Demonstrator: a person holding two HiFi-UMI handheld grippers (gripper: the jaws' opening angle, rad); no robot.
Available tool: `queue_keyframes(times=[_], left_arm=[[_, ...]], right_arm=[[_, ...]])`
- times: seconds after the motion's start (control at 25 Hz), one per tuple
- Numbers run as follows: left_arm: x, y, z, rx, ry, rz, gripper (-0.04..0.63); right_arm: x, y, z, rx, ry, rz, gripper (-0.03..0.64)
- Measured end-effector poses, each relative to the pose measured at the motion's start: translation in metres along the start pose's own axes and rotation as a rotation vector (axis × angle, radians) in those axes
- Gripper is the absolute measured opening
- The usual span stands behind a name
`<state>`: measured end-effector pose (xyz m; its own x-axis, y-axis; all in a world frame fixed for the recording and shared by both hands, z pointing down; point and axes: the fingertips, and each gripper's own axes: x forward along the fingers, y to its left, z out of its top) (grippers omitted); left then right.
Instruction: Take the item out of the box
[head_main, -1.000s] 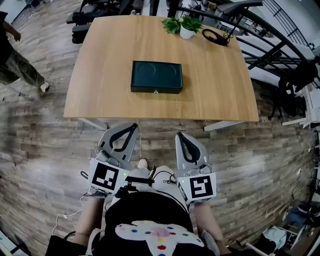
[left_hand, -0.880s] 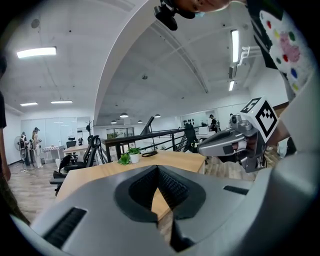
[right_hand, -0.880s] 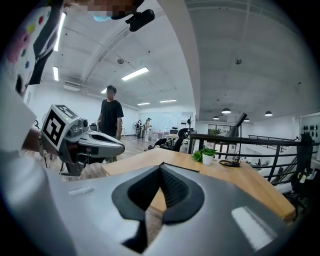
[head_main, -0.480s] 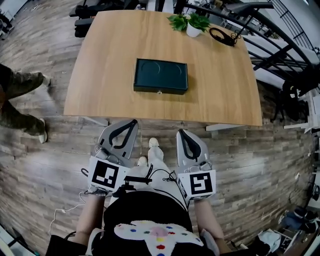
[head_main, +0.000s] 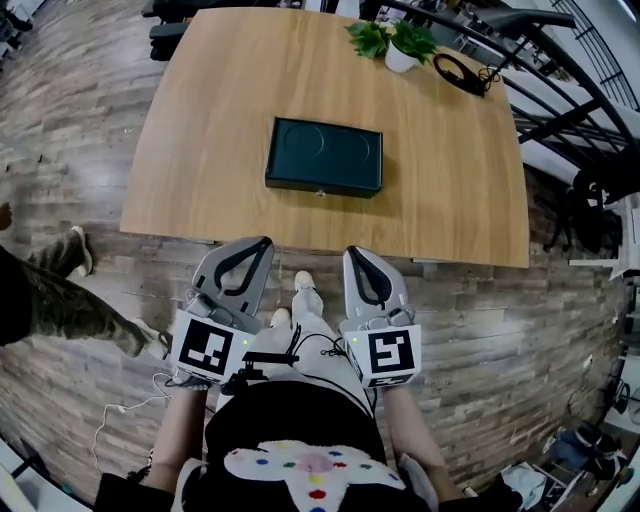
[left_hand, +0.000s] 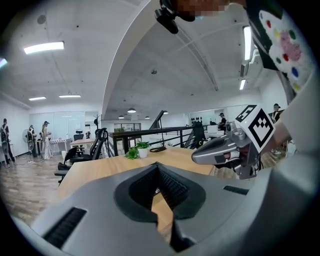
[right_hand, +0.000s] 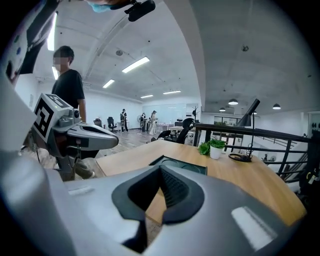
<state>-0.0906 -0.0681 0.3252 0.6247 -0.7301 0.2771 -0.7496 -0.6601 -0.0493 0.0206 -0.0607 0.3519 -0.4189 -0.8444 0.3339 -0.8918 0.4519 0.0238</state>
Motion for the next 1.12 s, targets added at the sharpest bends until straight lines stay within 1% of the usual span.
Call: queue_keyframes(times=[0.32,0.64,0.88,0.96,1.12], left_arm=[[0.037,0.019,-0.017,-0.006,0.028,0.007,0.003],[0.062,0.039,-0.029,-0.017,0.052,0.034,0.004],[0.079,0.049,-0.041,-0.036,0.084,0.047,0.003],[0.085,0.05,-0.044,-0.039,0.089,0.049,0.003],[0.097,0.053,-0.048,-0.046,0.101,0.054,0.003]], right_arm=[[0.052,-0.017,-0.012,0.018,0.028,0.042,0.009],[0.094,-0.03,-0.028,-0.015,0.075,0.062,0.009],[0.119,-0.04,-0.045,0.016,0.113,0.08,0.009],[0.125,-0.042,-0.054,0.027,0.13,0.094,0.062],[0.137,-0.048,-0.073,0.037,0.17,0.108,0.063]])
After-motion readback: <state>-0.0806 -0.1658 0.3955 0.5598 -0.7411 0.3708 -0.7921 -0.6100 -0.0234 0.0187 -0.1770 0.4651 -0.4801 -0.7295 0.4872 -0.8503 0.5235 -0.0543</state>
